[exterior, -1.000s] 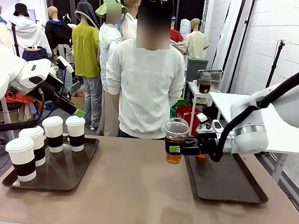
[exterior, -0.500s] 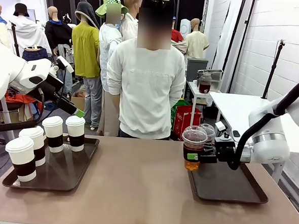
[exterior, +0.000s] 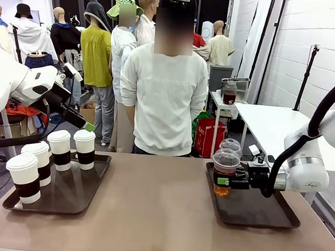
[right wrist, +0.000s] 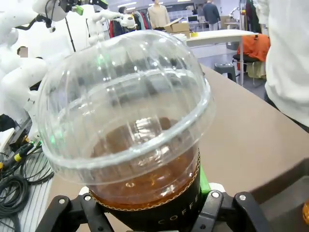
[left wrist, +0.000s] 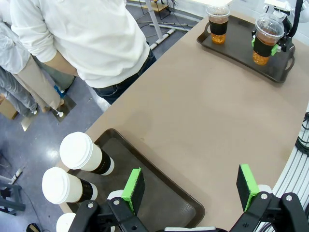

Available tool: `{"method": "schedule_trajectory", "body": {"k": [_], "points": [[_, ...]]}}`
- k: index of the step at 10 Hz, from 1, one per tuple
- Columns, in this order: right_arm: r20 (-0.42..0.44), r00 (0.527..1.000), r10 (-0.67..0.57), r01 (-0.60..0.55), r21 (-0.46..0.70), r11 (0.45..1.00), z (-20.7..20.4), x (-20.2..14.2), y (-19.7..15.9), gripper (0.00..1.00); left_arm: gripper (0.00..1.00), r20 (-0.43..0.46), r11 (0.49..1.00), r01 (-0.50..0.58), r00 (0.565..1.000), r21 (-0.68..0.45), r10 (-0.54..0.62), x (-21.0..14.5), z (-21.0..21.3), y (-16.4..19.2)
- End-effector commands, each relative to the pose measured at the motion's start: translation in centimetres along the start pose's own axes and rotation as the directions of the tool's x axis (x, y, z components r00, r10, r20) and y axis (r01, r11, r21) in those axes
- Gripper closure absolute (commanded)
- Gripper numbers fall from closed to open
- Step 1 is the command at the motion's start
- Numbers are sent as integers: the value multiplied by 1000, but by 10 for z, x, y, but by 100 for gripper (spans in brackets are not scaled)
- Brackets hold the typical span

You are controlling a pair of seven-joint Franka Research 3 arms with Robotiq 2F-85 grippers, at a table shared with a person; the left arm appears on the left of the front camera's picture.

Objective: Distribute the coffee onto the tray.
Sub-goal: Pick up another iced Americano from the middle of the table and place it on the right Handle tray.

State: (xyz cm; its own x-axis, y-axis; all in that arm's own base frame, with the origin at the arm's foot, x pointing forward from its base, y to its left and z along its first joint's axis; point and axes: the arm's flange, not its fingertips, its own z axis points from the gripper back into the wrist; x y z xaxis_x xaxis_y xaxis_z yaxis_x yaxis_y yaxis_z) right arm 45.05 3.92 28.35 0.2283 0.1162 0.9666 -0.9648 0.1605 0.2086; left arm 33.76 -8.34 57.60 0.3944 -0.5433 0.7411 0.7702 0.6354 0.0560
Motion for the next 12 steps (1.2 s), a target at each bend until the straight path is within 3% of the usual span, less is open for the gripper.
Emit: {"method": "schedule_trajectory", "body": {"k": [1,5,12], "points": [[36,999,12,-12,16,1000,12,-4,-12,25,0,6,1000,-4,1000,-9,4,-1,0,0],[30,1000,-2,3,-25,1000,32,-23,-23,25,0,6,1000,-4,1000,-9,4,-1,0,0],[18,1000,-14,15,-76,997,31,-52,-35,25,0,6,1000,-4,1000,-9,4,-1,0,0]]}}
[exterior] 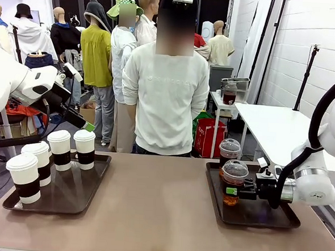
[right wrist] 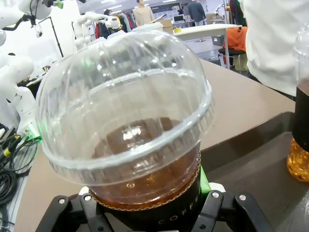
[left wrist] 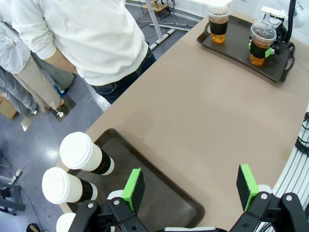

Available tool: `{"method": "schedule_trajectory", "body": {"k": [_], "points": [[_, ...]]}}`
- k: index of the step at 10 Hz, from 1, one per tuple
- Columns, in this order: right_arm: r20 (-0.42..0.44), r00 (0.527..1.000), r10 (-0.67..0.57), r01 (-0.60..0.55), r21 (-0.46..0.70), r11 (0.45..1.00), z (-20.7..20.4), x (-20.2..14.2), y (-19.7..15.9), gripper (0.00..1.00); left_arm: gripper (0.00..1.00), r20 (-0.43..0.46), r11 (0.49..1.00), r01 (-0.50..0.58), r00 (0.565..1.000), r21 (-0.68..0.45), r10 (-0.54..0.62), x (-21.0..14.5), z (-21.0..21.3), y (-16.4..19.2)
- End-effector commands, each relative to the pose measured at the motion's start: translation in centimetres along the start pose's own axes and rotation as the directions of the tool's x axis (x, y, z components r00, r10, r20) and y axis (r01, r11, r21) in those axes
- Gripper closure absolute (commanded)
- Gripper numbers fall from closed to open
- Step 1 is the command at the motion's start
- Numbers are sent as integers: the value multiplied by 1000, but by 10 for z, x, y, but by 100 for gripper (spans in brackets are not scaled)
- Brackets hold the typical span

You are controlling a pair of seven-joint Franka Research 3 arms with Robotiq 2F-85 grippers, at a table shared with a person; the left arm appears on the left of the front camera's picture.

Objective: Distribute the coffee onto the tray.
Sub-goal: Pick up another iced Americano from the middle of the table and place it on the right Handle tray.

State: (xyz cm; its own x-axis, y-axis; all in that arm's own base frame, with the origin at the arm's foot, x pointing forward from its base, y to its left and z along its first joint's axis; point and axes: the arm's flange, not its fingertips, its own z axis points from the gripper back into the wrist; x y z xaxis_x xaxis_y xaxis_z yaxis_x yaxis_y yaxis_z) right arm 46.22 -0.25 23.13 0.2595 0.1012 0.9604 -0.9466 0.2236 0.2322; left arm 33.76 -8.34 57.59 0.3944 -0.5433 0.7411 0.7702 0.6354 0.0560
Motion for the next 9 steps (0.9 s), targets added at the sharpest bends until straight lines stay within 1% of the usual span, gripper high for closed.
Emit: {"method": "schedule_trajectory", "body": {"k": [1,2,3,4,9], "points": [[1,1000,19,-19,-17,1000,-2,-1,-6,25,0,6,1000,-4,1000,-9,4,-1,0,0],[0,1000,2,-2,-13,1000,-1,0,-6,25,0,6,1000,-4,1000,-9,4,-1,0,0],[-6,1000,-14,14,-14,1000,0,0,-5,5,0,6,1000,-4,1000,-9,4,-1,0,0],[-12,1000,-20,19,-24,1000,2,2,-5,0,0,6,1000,-4,1000,-9,4,-1,0,0],[-21,999,-48,47,-44,998,12,8,6,0,0,6,1000,-4,1000,-9,4,-1,0,0]]}}
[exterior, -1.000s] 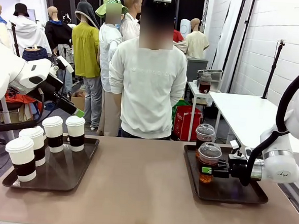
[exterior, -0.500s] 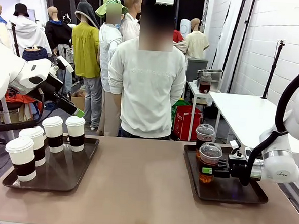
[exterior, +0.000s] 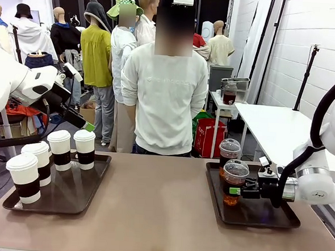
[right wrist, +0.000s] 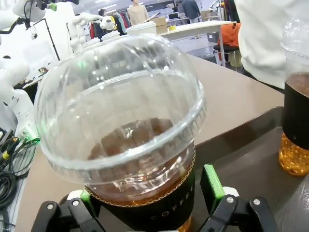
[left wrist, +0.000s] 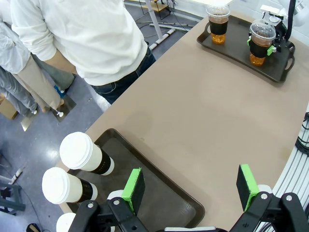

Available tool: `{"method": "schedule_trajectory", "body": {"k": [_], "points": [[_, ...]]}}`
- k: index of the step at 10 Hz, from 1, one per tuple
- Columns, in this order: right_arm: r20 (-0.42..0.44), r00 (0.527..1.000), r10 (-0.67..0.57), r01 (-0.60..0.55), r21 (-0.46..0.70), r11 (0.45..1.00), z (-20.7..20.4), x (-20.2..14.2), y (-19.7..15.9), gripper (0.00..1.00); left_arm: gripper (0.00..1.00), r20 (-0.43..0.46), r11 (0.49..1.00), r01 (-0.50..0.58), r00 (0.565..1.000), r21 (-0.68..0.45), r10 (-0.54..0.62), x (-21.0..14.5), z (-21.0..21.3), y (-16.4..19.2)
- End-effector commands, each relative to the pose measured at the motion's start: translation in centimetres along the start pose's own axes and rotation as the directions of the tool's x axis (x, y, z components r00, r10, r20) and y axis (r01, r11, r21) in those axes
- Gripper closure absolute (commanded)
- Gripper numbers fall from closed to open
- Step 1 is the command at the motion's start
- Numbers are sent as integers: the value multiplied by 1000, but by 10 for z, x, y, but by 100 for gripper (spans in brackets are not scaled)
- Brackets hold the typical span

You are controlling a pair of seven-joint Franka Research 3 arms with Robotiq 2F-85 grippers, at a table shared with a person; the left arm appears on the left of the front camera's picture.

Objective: Distribute the coffee onto the tray.
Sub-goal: Pick up another iced Americano from the middle of the table and place it on the right Handle tray.

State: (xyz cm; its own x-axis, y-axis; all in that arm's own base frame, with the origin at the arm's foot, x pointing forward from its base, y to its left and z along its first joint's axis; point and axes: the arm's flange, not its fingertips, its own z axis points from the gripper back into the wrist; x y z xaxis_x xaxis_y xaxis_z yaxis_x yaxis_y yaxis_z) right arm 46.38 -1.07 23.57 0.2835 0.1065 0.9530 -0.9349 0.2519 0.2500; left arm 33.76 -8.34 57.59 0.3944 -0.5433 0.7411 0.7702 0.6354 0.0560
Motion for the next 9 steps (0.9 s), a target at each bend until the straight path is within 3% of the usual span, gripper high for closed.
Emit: {"method": "schedule_trajectory", "body": {"k": [1,8,9], "points": [[-18,999,-29,28,-27,999,11,6,11,0,0,6,1000,-4,1000,-9,4,-1,0,0],[-55,997,-51,47,-69,997,38,17,38,0,0,6,1000,-4,1000,-9,4,-1,0,0],[-21,999,-26,25,-53,998,32,10,26,0,0,6,1000,-4,1000,-9,4,-1,0,0]]}}
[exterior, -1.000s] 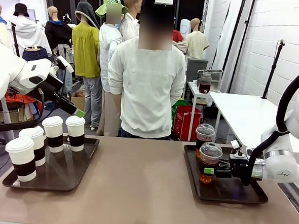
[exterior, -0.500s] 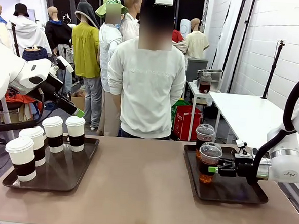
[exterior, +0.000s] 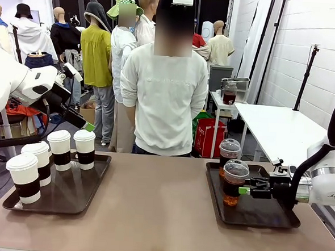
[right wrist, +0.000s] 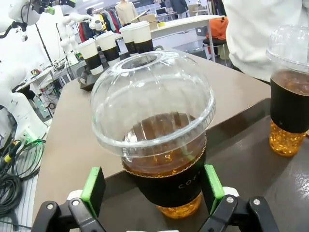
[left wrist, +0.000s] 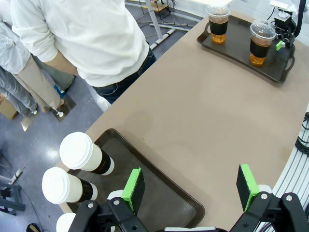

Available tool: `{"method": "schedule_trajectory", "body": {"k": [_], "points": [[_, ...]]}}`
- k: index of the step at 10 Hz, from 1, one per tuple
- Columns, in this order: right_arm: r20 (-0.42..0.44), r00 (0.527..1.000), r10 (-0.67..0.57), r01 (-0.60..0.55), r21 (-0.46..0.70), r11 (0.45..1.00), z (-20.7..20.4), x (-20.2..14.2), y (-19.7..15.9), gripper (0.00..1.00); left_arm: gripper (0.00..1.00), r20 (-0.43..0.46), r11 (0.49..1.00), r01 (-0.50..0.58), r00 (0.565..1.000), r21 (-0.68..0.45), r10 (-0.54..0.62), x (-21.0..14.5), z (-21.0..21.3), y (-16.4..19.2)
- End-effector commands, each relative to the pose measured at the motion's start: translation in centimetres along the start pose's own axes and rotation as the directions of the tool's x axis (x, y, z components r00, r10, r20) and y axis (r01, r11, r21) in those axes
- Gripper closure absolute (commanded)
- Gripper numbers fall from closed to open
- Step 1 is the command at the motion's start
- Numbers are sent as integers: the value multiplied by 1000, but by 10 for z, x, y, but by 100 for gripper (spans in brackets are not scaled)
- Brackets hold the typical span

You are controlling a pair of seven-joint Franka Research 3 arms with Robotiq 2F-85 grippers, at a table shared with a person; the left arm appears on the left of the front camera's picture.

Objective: Distribute the coffee onto the tray.
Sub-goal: Pick up another iced Americano from the middle of the table and place it on the right Handle tray.

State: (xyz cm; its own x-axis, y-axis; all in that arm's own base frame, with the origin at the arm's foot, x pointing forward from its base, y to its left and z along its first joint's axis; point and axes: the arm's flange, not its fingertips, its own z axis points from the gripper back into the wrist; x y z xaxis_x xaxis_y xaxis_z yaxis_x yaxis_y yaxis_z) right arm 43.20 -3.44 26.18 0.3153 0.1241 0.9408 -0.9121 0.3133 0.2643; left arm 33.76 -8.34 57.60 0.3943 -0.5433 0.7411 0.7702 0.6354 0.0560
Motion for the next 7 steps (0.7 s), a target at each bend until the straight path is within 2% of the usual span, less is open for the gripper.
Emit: {"method": "schedule_trajectory", "body": {"k": [1,7], "points": [[5,1000,2,-2,9,1000,-3,-3,-4,0,0,6,1000,-4,1000,-9,4,-1,0,0],[5,1000,2,-2,9,1000,-3,-3,-4,0,0,6,1000,-4,1000,-9,4,-1,0,0]]}}
